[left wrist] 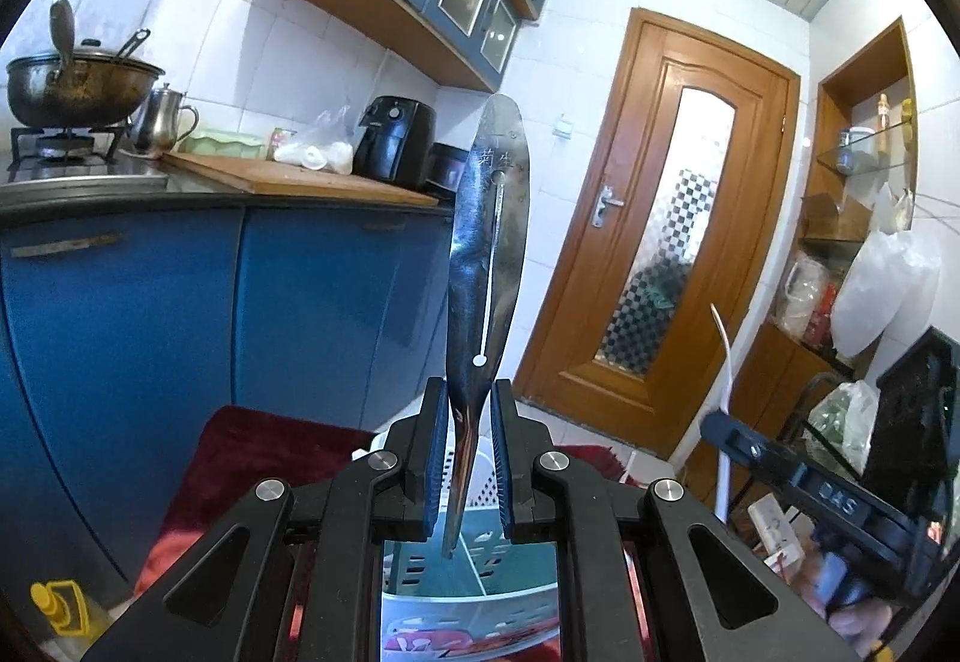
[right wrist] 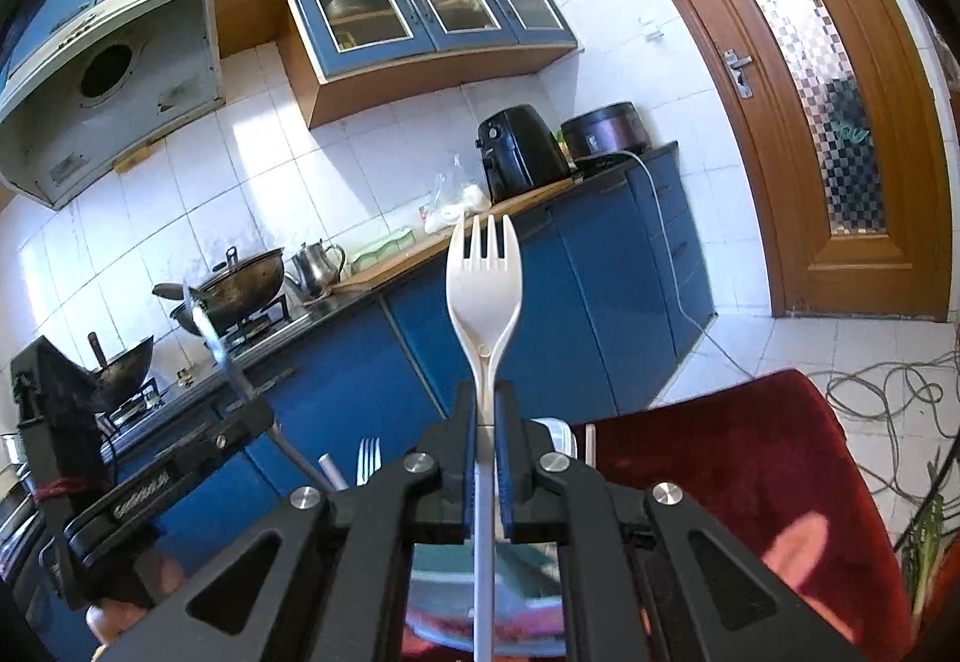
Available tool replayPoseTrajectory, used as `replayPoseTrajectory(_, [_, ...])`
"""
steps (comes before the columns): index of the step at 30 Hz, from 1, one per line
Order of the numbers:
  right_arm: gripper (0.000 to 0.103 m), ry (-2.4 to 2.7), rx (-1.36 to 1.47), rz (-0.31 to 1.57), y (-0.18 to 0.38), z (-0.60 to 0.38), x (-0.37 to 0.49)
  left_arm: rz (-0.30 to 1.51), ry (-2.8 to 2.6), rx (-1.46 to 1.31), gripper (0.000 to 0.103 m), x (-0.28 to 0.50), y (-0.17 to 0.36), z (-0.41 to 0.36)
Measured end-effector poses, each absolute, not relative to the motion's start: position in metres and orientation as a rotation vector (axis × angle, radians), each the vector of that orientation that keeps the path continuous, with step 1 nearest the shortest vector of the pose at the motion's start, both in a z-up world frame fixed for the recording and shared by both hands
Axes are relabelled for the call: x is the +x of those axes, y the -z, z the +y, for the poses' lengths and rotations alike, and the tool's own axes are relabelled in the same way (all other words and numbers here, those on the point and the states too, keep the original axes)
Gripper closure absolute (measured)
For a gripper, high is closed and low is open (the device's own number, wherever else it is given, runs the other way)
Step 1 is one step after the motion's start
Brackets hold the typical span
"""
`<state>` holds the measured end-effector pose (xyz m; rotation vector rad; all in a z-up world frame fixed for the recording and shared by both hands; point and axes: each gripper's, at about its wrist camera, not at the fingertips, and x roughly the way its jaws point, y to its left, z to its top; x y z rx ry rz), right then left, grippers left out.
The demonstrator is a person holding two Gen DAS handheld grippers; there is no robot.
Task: Organize utensils
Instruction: 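Lower the knife and white fork into the holder and open both tools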
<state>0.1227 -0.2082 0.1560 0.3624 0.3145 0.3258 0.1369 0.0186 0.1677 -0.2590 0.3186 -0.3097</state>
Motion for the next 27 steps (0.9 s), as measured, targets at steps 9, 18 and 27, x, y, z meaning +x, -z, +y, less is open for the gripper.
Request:
replayPoseTrajectory(9, [0.096, -0.256, 0.243, 0.239, -0.129, -0.184, 0.146, 0.381, 0.305, -0.254, 0.089, 0.158, -0.138, 0.018])
replayPoseTrajectory(18, [0.095, -0.199, 0.227, 0.257, -0.099, -0.189, 0.151, 0.42, 0.353, -0.216, 0.089, 0.161, -0.119, 0.005])
replayPoseTrajectory(27, [0.092, -0.225, 0.183, 0.29, -0.095, -0.183, 0.142, 0.477, 0.353, -0.197, 0.089, 0.161, -0.107, -0.003])
